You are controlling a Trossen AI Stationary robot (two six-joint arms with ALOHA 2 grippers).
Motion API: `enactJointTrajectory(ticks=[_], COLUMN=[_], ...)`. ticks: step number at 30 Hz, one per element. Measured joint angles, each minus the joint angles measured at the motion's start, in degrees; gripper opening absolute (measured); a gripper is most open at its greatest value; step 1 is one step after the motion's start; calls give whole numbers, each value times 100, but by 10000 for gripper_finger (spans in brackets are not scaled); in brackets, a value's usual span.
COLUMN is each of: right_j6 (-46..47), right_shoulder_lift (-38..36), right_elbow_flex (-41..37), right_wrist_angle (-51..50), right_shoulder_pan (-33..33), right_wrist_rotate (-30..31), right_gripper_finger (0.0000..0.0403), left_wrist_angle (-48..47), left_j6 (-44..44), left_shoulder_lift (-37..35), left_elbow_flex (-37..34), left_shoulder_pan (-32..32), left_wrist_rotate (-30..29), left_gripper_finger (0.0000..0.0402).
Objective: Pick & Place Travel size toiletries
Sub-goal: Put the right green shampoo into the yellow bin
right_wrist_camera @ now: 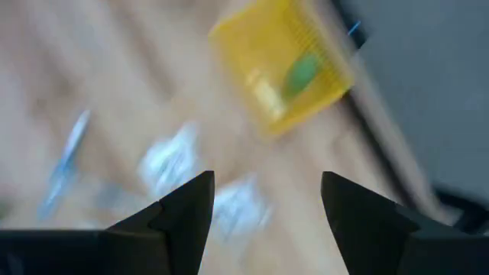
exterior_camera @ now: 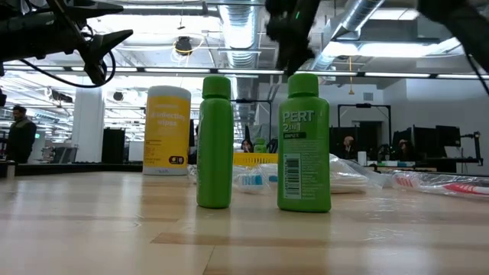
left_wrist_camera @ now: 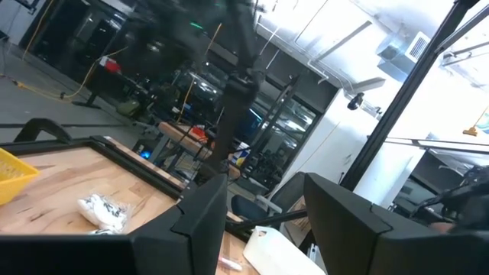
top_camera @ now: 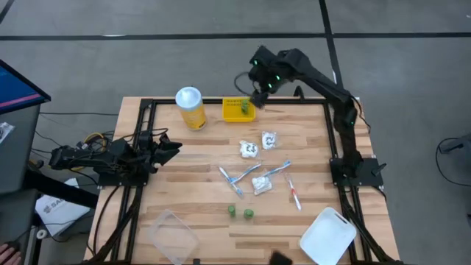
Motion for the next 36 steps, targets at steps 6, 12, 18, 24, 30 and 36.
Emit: enactJointTrajectory(ticks=[6, 12, 18, 24, 30, 36], right_j6=[539, 1340, 1547, 1215, 888, 1009], right_shoulder_lift=[-858, -986, -756, -695, -684, -676], right_elbow_flex=[-494, -1353, -2086, -2463, -2826, -3204], right_wrist_angle=[24, 337, 1241, 1996, 2384, 3124], right_shoulder_pan=[1630, 3365, 4406, 4587, 4787, 5009], right_wrist_rotate=[-369, -30, 27, 86, 66, 63], right_gripper_finger=[233, 233, 233, 233, 233, 233], left_wrist_angle=[1, -1, 1, -10, 2, 5], left_j6=[1, 1, 0, 0, -1, 0], left_shoulder_lift=[0, 28, 63, 90, 180, 219], left_elbow_flex=[2, 0, 1, 1, 0, 1], left_shoulder_pan=[1, -1, -1, -1, 0, 0], left_wrist_rotate=[-5, 4, 2, -5, -7, -3], left_gripper_finger=[172, 172, 172, 172, 172, 172])
